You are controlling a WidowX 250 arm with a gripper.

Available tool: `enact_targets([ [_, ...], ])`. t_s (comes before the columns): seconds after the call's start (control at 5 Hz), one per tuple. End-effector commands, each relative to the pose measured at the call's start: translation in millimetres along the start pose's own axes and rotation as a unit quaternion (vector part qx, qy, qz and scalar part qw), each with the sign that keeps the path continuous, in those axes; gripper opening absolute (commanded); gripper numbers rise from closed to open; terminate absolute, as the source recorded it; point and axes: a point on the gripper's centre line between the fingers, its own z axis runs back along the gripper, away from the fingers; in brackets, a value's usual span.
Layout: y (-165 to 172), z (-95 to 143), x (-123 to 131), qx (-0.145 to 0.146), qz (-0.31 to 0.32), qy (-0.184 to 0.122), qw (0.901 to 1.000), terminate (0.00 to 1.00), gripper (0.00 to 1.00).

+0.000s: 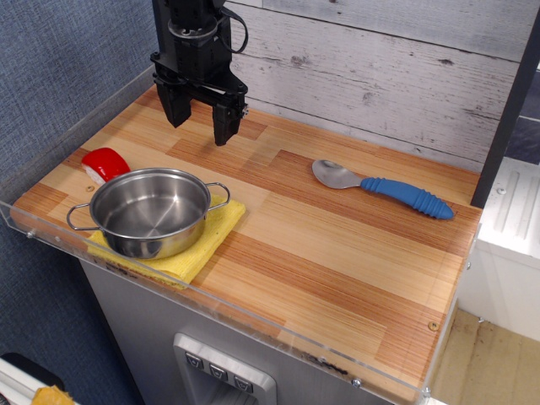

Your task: Move the blue spoon to the bottom right of the table.

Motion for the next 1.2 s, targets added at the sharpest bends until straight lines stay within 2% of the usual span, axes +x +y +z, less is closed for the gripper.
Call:
enact_targets([
  [0.0, 0, 0, 0, 0.0, 0.0, 0.0, 1.0, 0.0, 1.0],
  [0.2, -4, 9, 5, -0.001, 0.031, 0.003, 0.9995, 0.0, 1.0],
  [0.4, -11, 17, 9, 0.014, 0.072, 0.011, 0.9973, 0.0, 1.0],
  [0.6, -28, 28, 8, 0.028, 0.185, 0.021, 0.982, 0.0, 1.0],
  [0.8, -59, 34, 16, 0.038, 0.277, 0.044, 0.9591, 0.0, 1.0],
  [1.0, -86, 40, 28, 0.018, 0.345, 0.042, 0.9375, 0.0, 1.0],
])
